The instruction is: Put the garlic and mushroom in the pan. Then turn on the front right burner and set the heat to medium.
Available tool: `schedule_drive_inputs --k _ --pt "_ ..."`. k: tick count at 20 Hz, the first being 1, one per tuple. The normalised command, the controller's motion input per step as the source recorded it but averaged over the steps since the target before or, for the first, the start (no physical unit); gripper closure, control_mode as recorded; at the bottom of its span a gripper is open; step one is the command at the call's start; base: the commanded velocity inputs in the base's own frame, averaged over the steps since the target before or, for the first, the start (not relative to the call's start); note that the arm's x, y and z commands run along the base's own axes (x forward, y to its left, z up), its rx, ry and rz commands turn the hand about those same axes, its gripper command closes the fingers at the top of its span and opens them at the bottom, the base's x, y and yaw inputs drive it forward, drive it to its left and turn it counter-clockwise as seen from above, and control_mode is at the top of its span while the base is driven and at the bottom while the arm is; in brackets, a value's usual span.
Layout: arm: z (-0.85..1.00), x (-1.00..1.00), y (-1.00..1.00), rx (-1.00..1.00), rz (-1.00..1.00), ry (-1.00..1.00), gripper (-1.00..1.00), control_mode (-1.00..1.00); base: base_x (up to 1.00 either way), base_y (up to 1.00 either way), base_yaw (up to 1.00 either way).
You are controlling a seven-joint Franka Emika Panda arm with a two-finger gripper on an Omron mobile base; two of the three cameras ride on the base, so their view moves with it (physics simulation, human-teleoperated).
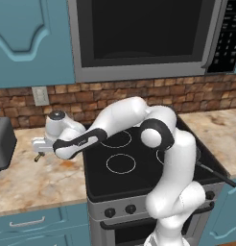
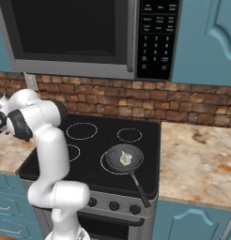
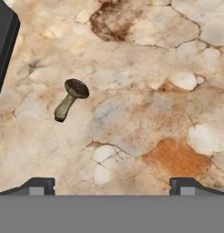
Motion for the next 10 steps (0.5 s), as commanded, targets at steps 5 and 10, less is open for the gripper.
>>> schedule_drive_inputs --k 5,10 --pt "-0.09 0.35 0.1 0.04 0.0 -0.02 -1.0 -1.0 0.0 0.0 0.0" --pt "-0.23 0.32 0.1 0.07 0.0 -0.04 -1.0 -1.0 0.0 0.0 0.0"
